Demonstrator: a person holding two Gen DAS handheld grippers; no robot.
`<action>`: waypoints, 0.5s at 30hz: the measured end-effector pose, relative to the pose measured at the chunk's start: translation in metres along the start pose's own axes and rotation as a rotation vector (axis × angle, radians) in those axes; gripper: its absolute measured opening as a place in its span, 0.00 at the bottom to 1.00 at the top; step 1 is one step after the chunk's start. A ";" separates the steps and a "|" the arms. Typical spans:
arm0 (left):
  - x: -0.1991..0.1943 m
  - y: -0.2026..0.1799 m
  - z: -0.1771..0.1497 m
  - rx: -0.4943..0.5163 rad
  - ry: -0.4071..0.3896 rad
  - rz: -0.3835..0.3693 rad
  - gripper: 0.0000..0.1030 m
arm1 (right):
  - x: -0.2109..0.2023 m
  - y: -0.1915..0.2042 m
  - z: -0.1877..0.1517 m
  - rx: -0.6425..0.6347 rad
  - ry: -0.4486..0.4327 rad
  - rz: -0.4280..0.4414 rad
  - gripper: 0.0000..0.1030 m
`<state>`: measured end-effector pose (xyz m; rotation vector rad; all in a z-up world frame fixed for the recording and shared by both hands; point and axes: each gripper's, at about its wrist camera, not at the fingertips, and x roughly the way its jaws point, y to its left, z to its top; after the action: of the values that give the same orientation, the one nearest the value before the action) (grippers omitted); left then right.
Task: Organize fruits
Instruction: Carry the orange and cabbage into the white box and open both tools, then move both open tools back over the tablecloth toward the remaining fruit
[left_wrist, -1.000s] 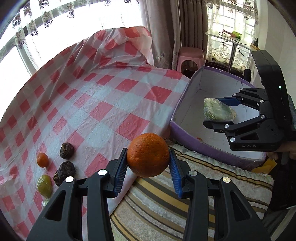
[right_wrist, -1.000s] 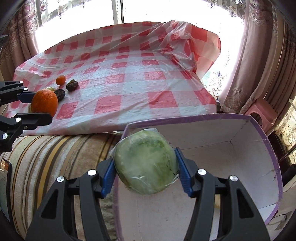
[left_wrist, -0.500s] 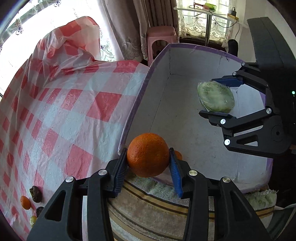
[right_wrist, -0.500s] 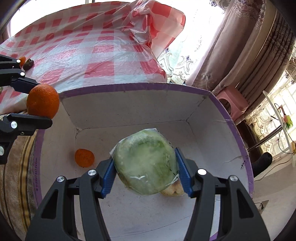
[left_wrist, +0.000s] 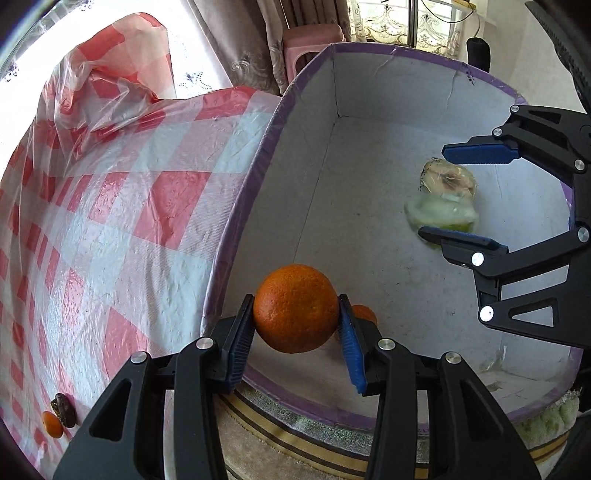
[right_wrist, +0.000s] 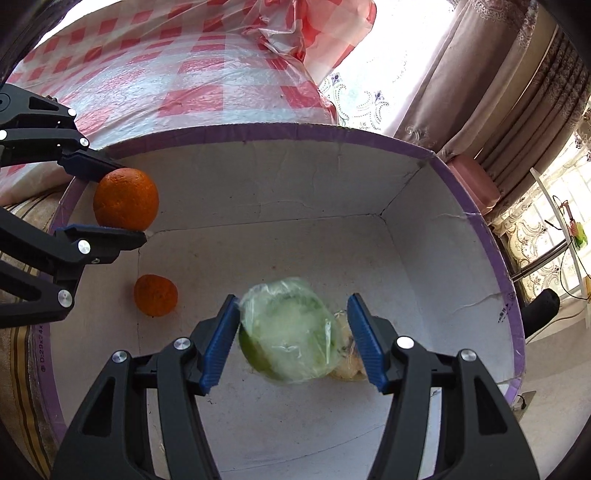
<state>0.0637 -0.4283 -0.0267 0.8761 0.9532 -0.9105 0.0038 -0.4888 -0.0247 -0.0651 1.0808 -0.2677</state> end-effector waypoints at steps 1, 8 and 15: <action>0.000 0.000 0.000 0.000 -0.001 0.002 0.42 | 0.000 -0.001 0.000 0.002 -0.001 0.000 0.64; -0.009 0.001 -0.002 -0.010 -0.029 -0.012 0.57 | -0.003 -0.003 0.001 0.015 -0.010 0.020 0.77; -0.029 0.011 -0.006 -0.012 -0.086 -0.017 0.63 | -0.017 -0.006 0.006 0.029 -0.045 0.045 0.86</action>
<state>0.0639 -0.4122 0.0008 0.8134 0.8924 -0.9482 0.0000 -0.4909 -0.0061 -0.0207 1.0324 -0.2405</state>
